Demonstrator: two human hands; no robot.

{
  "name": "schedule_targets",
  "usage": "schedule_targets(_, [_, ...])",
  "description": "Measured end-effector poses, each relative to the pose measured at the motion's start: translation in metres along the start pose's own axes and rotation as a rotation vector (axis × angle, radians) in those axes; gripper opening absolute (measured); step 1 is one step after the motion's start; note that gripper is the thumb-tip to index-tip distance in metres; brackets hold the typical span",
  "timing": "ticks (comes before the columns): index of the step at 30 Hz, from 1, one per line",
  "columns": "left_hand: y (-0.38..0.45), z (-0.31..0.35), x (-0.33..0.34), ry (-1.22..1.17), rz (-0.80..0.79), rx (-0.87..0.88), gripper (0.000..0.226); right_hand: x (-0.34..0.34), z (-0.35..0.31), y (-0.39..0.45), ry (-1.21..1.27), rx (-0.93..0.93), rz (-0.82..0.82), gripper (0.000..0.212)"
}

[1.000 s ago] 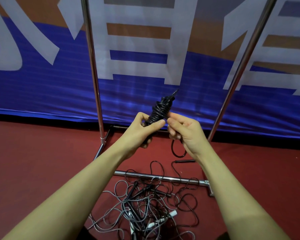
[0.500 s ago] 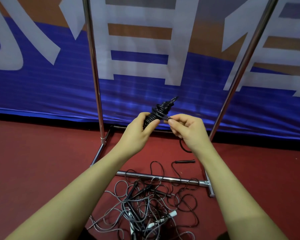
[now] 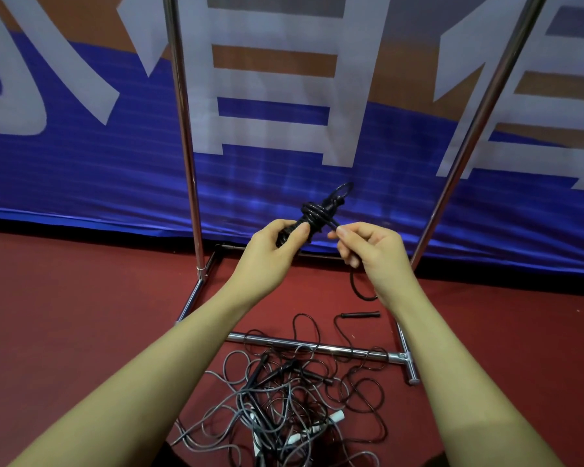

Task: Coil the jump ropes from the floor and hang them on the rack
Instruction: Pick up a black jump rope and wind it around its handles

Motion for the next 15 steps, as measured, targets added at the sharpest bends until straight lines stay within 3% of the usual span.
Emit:
schedule_targets(4, [-0.006,0.002,0.003,-0.226,0.002,-0.093,0.023,0.001,0.003,0.004,-0.01,0.002,-0.048,0.014])
schedule_targets(8, [-0.014,0.003,0.025,-0.441,-0.19,-0.203,0.039,0.002,0.003,0.005,0.018,-0.004,-0.076,0.032])
schedule_targets(11, [-0.021,0.006,0.042,-0.552,-0.308,-0.259,0.04,0.006,-0.001,0.004,0.08,-0.045,-0.131,0.023])
schedule_targets(15, [-0.019,0.008,0.044,-0.631,-0.309,-0.279,0.027,0.005,-0.002,0.004,0.176,-0.063,-0.187,0.025])
Point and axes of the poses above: each hand's wrist, its own y-axis towards the middle knuckle, its own x-axis out of the palm, z = x × y, the point moved 10 cm from there along y, towards the middle knuckle, and after that the axes turned 1 degree about x, right-handed, at the moved point
